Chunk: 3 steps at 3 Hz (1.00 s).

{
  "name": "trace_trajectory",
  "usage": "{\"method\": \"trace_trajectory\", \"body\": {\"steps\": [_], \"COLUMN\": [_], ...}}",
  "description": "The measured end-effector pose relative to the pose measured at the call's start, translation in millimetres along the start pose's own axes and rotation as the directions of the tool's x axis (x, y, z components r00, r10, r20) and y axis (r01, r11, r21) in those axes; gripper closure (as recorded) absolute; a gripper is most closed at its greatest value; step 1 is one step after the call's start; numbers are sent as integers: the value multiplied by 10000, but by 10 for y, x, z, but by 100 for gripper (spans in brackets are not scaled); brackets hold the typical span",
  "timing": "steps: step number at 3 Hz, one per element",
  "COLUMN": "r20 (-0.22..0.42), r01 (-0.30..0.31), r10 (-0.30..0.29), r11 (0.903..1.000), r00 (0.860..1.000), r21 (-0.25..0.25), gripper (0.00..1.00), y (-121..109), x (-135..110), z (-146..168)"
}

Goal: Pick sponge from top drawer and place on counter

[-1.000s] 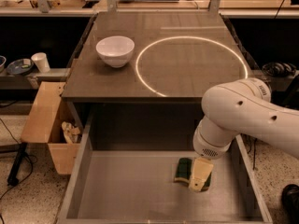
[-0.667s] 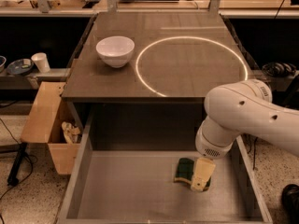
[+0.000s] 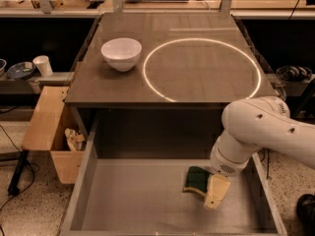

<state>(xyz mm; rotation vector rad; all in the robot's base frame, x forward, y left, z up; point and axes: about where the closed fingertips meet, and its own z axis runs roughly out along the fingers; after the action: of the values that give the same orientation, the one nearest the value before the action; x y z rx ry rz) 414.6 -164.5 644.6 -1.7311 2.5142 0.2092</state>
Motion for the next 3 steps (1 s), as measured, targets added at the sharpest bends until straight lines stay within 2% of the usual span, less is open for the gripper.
{"method": "trace_trajectory", "body": {"steps": [1, 2, 3], "r20": [-257, -624, -919], "r01": [-8, -225, -549], "r10": [10, 247, 650], "r11": [10000, 9991, 9926], "r00": [9997, 9977, 9936], "r21": [64, 362, 1087], "gripper": [0, 0, 0], "y": [95, 138, 64], "x": [-23, -36, -107], "z": [122, 263, 398]}}
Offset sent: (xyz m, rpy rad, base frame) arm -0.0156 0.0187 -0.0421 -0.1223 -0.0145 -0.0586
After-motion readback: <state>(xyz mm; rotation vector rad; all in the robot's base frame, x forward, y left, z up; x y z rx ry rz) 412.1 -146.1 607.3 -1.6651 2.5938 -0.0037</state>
